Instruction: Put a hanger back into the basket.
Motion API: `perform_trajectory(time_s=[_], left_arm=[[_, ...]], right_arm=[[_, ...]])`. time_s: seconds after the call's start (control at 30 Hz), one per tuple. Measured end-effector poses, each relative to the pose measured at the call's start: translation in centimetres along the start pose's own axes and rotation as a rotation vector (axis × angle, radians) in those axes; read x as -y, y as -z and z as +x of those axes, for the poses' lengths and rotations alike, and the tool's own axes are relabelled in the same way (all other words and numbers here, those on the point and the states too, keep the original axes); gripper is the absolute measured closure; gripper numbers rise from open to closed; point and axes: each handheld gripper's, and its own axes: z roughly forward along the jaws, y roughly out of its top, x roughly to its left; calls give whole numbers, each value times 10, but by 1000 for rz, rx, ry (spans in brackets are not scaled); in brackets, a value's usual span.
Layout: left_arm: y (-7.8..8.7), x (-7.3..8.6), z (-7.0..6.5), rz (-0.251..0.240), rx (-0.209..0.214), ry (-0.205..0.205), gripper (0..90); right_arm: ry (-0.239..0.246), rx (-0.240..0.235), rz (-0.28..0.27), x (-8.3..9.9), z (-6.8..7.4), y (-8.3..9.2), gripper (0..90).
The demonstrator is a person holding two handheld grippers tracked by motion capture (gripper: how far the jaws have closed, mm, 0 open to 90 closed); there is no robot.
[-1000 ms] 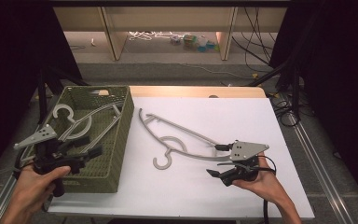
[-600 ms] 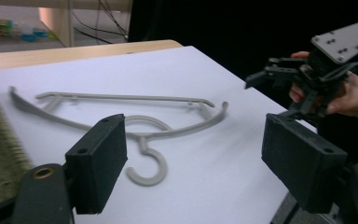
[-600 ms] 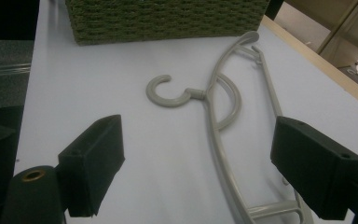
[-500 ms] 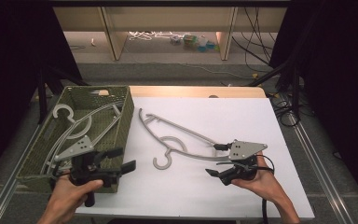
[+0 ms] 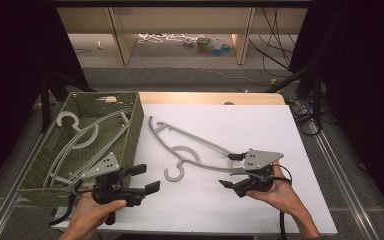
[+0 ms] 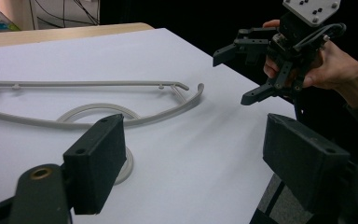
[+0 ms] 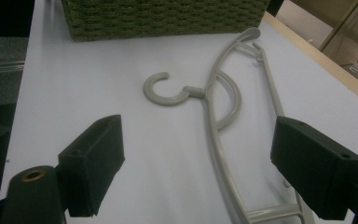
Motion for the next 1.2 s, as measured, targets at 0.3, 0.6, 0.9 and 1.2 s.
perform_trajectory(time_s=[0.3, 0.6, 0.9, 1.2], left_arm=[[-9, 7, -3, 28, 13, -22, 204], [-16, 13, -6, 46, -2, -39, 204], [-19, 17, -7, 66, 3, -46, 204], [-21, 18, -7, 80, -4, -60, 202]], right_arm=[[8, 14, 75, -6, -13, -17, 197], [-3, -3, 199, -10, -37, -49, 270], [-42, -66, 324, -9, -43, -78, 333], [-88, -81, 425, 1, -49, -101, 407]])
